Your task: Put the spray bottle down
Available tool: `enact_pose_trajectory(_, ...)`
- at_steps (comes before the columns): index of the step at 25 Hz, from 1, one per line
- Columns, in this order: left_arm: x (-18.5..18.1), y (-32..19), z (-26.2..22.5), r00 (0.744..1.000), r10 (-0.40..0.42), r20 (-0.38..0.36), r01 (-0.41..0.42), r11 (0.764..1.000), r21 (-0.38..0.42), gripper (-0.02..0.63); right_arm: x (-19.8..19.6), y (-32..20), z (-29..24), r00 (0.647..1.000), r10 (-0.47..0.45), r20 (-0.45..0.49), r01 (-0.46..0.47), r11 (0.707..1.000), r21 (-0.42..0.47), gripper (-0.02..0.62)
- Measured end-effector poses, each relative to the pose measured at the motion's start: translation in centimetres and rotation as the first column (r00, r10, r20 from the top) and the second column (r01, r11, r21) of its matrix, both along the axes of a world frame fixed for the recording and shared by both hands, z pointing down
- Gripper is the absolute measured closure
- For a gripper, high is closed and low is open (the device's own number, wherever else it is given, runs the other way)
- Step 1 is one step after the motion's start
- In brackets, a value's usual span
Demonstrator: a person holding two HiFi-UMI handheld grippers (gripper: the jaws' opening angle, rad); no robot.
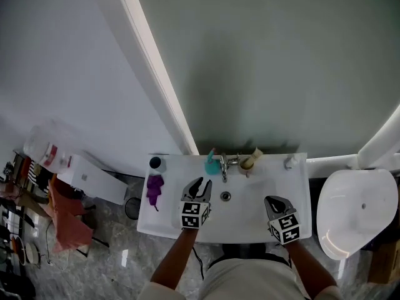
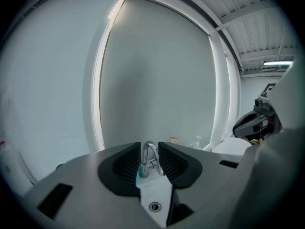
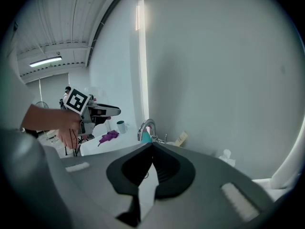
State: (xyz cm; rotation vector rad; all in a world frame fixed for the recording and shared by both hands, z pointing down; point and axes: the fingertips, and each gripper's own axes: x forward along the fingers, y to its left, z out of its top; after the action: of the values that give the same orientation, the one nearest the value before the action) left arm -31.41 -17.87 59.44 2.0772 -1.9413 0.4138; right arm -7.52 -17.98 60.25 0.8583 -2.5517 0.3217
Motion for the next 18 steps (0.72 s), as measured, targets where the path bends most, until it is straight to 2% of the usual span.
enact_pose_trajectory(8, 2.5, 4.7, -4.1, 0.996, -0.08, -0.029, 0.081, 0.997, 0.017, 0.515, 0.4, -1.4, -3.0, 0.995, -0.072, 0.063, 0.07, 0.997, 0.024, 0.584)
enact_pose_trajectory(18, 3.1, 8.6, -8.6, 0.989, -0.147, -0.032, 0.149, 0.986, 0.08, 0.562, 2.0, -2.9, -6.8, 0.987, -0.109, 0.115, 0.104, 0.993, 0.054, 0.584)
